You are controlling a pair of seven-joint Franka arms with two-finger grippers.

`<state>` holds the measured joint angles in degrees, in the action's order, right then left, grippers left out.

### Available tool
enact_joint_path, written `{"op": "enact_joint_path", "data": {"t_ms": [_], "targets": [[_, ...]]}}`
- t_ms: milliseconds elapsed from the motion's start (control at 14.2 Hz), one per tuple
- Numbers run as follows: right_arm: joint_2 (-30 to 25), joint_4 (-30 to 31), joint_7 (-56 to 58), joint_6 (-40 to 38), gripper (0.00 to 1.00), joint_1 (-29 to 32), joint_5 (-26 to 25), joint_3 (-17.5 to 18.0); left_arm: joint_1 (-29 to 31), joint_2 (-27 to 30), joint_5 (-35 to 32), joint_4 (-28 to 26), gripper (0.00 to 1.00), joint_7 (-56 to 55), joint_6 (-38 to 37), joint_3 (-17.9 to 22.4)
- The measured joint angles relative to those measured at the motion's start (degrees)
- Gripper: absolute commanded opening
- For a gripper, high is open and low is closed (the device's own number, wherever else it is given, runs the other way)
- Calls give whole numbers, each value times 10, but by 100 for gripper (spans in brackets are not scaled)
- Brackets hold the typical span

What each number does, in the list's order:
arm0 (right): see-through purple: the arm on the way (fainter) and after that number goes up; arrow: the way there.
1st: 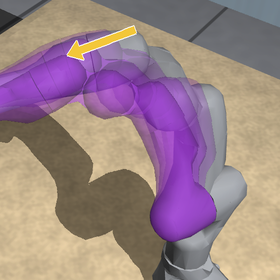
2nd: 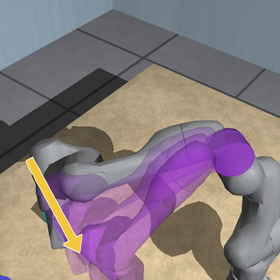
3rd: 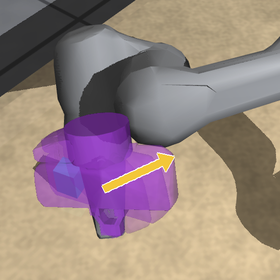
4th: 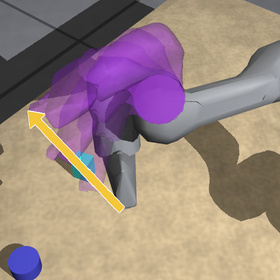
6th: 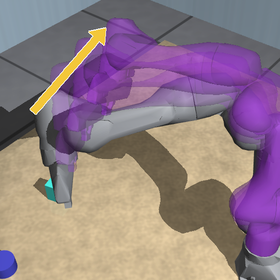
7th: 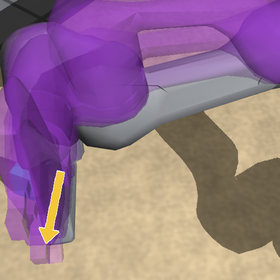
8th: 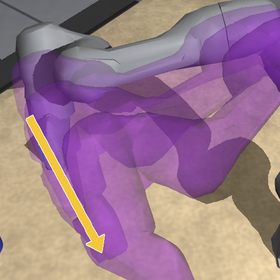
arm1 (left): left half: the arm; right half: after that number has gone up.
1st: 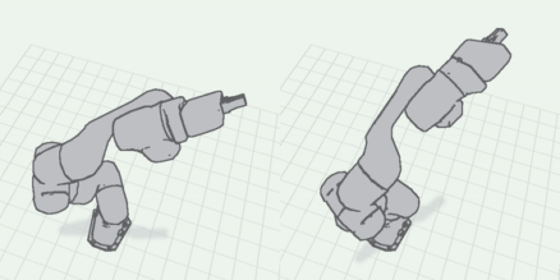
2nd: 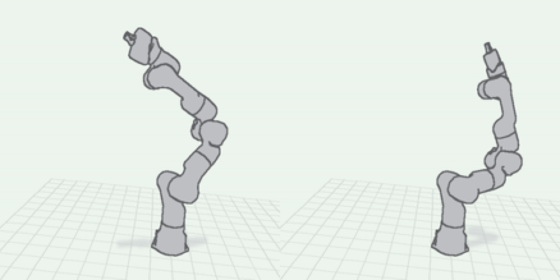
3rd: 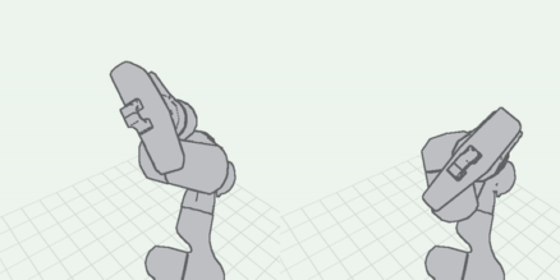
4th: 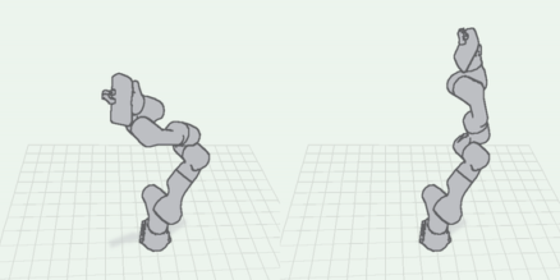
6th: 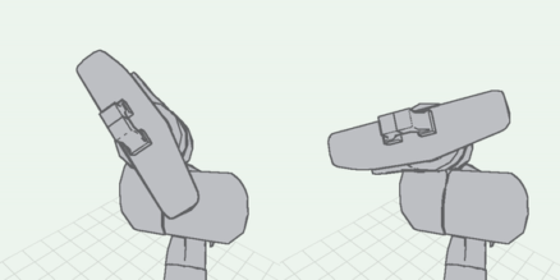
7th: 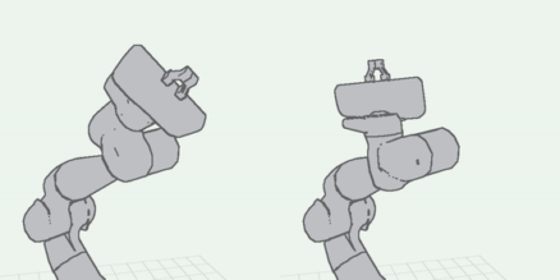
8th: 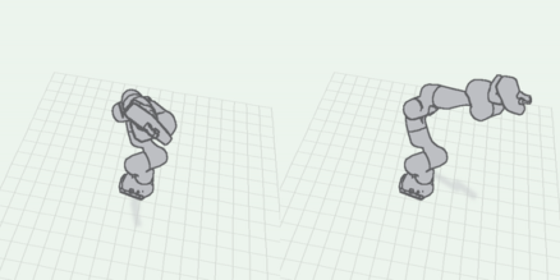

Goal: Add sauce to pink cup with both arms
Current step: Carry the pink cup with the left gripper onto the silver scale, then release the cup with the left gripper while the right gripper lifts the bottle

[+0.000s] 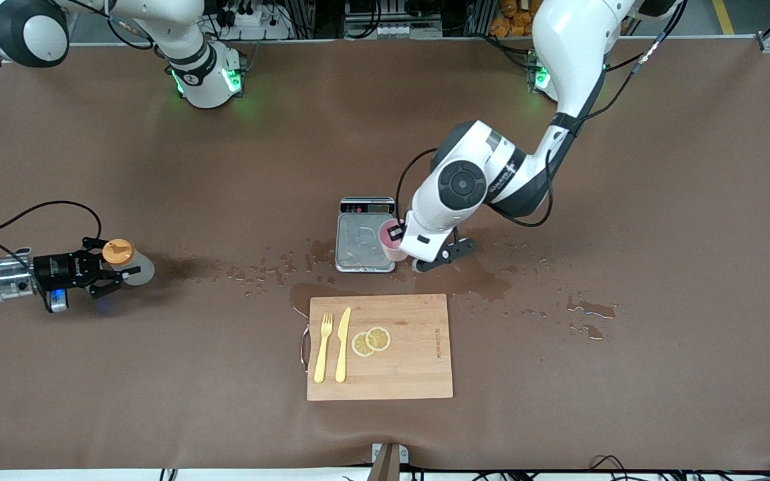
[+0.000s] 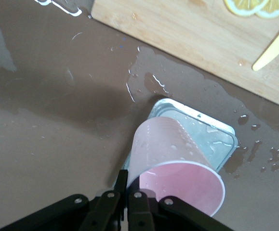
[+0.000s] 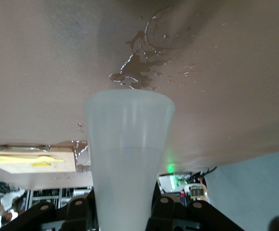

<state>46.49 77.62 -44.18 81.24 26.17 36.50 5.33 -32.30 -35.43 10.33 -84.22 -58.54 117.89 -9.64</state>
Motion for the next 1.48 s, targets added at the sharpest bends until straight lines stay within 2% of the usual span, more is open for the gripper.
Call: {"op": "enact_joint_path", "data": {"t_ms": [352, 705, 986, 1057, 1127, 1198, 1480], "targets": [[-58, -2, -68, 29, 34, -44, -54, 0, -33, -19, 0, 4, 0, -23, 27, 0], [-89, -2, -122, 60, 34, -79, -112, 0, -65, -41, 0, 6, 0, -31, 66, 0], [-95, -1, -149, 61, 35, -88, -122, 0, -80, -54, 0, 10, 0, -33, 82, 2], [-95, -1, -158, 61, 35, -91, -122, 0, -82, -55, 0, 10, 16, -33, 83, 3], [-96, -1, -166, 64, 36, -96, -124, 0, -83, -56, 0, 10, 89, -34, 83, 3], [-98, -1, -178, 68, 37, -103, -131, 0, -82, -56, 0, 11, 100, -34, 83, 4], [-109, -1, -226, 79, 36, -136, -154, 0, -82, -56, 0, 16, 100, -33, 83, 7]]}}
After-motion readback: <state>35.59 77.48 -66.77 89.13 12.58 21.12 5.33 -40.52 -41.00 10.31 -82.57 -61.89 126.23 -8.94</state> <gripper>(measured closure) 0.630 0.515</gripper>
